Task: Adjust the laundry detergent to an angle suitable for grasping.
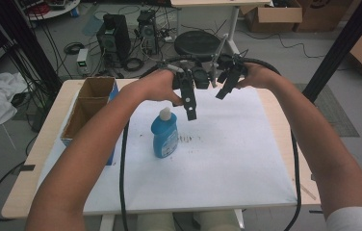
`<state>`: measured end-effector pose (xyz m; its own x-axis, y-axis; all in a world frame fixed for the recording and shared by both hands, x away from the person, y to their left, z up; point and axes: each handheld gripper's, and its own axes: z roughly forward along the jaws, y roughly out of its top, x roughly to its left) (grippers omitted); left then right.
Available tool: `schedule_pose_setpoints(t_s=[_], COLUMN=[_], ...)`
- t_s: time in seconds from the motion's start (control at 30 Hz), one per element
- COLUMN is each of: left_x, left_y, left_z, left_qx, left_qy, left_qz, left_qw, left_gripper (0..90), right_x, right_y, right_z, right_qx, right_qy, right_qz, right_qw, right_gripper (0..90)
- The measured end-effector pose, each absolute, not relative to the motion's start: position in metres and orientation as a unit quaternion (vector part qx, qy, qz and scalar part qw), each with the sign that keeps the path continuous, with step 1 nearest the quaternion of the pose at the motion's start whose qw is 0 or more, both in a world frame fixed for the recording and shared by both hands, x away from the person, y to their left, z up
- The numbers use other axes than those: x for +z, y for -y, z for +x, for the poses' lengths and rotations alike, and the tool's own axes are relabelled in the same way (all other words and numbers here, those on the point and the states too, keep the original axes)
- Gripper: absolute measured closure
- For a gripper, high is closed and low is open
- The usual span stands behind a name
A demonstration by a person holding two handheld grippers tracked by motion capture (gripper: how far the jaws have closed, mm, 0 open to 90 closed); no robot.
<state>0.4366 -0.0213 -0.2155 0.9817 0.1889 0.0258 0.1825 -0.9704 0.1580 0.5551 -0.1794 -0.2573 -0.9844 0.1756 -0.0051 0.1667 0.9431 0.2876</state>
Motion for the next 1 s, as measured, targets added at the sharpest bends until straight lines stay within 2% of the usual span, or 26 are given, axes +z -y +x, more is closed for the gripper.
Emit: schedule_pose_setpoints(t_s=[1.0], left_x=[-0.2066], left_y=[0.0174], left_z=[0.4311], left_qx=[0.033], left_qy=[-0.108], left_qz=[0.990], left_qw=[0.089], left_gripper=[20.2], right_x=[-0.2542], right_y=[0.1836], right_z=[0.5523], right_qx=[0.154], right_qy=[-0.984], right_qz=[0.087], right_qw=[0.018], right_gripper=[17.3])
